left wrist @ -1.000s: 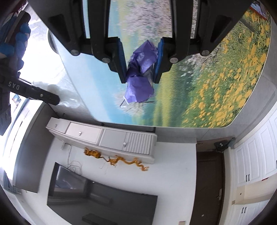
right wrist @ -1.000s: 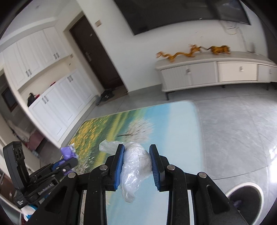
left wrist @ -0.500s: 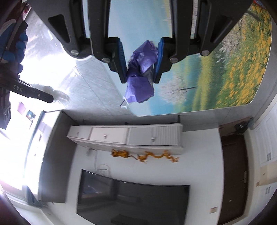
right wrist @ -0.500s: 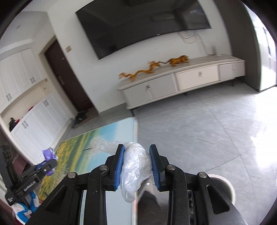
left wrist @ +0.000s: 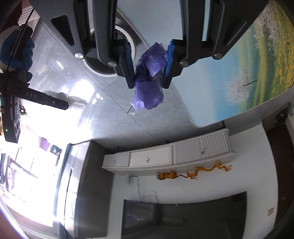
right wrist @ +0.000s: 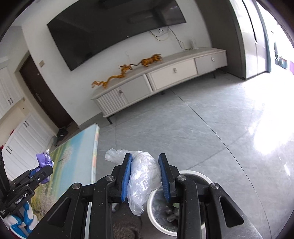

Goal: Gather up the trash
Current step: 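Lift both held bags and carry them toward the white bin, then open both tools over the white bin to drop the purple and white bags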

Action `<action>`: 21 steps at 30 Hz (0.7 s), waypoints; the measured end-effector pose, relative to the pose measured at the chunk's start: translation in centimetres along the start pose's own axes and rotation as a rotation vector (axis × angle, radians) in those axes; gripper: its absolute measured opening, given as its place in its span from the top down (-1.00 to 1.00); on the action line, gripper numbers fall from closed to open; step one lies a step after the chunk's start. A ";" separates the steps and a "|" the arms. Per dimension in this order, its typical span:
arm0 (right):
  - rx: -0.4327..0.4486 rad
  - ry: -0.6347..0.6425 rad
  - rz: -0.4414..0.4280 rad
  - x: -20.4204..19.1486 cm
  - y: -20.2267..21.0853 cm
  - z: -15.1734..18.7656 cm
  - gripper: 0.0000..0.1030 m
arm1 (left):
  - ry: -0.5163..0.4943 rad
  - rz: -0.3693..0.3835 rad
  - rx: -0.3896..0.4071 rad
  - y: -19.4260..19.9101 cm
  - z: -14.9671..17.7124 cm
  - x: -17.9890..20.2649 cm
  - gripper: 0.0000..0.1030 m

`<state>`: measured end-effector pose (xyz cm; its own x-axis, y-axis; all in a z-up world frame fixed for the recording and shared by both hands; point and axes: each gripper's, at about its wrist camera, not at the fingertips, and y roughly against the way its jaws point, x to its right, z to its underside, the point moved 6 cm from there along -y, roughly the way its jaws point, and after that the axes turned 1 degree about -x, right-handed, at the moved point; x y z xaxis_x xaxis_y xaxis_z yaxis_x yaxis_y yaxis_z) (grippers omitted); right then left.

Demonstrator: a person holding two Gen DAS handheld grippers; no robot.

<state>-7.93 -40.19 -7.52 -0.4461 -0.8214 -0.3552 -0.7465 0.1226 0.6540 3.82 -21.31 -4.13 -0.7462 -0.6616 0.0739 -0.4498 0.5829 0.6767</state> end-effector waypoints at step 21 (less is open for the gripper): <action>-0.230 -0.212 0.137 10.8 -7.4 6.8 0.34 | -0.068 0.175 -0.292 -13.2 4.6 9.9 0.38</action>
<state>-10.62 -46.23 -20.72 -0.6454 -0.6689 -0.3688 -0.5521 0.0749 0.8304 0.15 -33.38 -15.72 -0.8348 -0.5250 0.1654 -0.1600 0.5190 0.8396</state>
